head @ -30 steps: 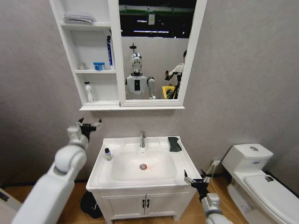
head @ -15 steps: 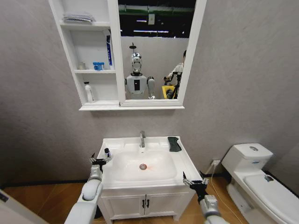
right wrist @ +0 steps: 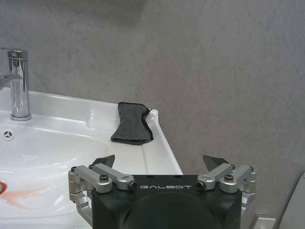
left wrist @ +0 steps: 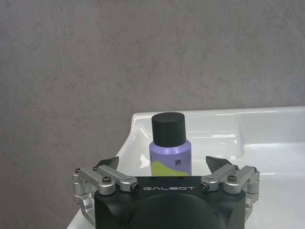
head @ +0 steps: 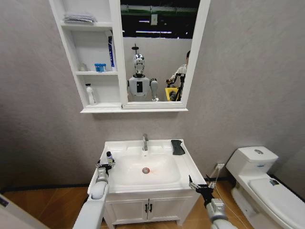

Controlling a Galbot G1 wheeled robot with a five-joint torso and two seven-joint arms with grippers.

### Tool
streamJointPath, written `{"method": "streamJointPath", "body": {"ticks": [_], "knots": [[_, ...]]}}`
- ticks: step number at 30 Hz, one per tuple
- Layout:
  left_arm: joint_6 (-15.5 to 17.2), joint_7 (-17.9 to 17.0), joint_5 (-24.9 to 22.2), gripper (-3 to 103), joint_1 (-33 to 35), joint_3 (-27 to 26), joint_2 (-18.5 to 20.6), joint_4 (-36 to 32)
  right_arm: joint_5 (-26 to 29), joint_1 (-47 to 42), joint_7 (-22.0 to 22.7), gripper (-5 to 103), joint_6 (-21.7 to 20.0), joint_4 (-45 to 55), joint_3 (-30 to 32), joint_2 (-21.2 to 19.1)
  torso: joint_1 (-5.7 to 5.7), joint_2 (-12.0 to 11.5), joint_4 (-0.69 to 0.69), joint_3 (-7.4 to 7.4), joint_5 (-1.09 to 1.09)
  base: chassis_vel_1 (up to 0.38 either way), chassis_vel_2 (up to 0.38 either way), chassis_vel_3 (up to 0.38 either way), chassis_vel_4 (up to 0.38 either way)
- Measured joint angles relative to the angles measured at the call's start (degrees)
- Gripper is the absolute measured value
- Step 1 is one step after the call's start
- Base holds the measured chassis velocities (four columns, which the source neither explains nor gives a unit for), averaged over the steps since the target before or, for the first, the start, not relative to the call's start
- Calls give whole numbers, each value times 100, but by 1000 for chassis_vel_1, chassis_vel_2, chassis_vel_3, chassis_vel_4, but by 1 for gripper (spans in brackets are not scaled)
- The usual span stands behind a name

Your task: Move facial cleanser and shampoo from washbasin to cabinet, then wipe washbasin with towel.

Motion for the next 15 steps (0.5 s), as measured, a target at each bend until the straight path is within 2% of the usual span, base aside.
{"method": "streamJointPath", "body": {"ticks": [8,10,12,14,15], "knots": [[-21,53,9,100,-277,-37,-46,352,17,-41,8,100,9,14,1,19,0,0,1,0,1,0,0,0,0],[-32,58,9,103,-330,-62,-49,393,81,-94,7,100,-27,111,3,-7,0,0,1,0,-1,0,0,0,0],[-41,59,9,100,-350,-67,-50,407,103,-106,8,100,-43,150,10,-16,0,0,0,0,-1,0,0,0,0],[-43,62,-1,89,-367,-68,-49,407,119,-100,13,100,-57,178,28,-22,0,0,1,0,0,0,0,0,0],[-43,62,-1,89,-367,-68,-49,407,119,-100,13,100,-57,178,28,-22,0,0,1,0,0,0,0,0,0]]}}
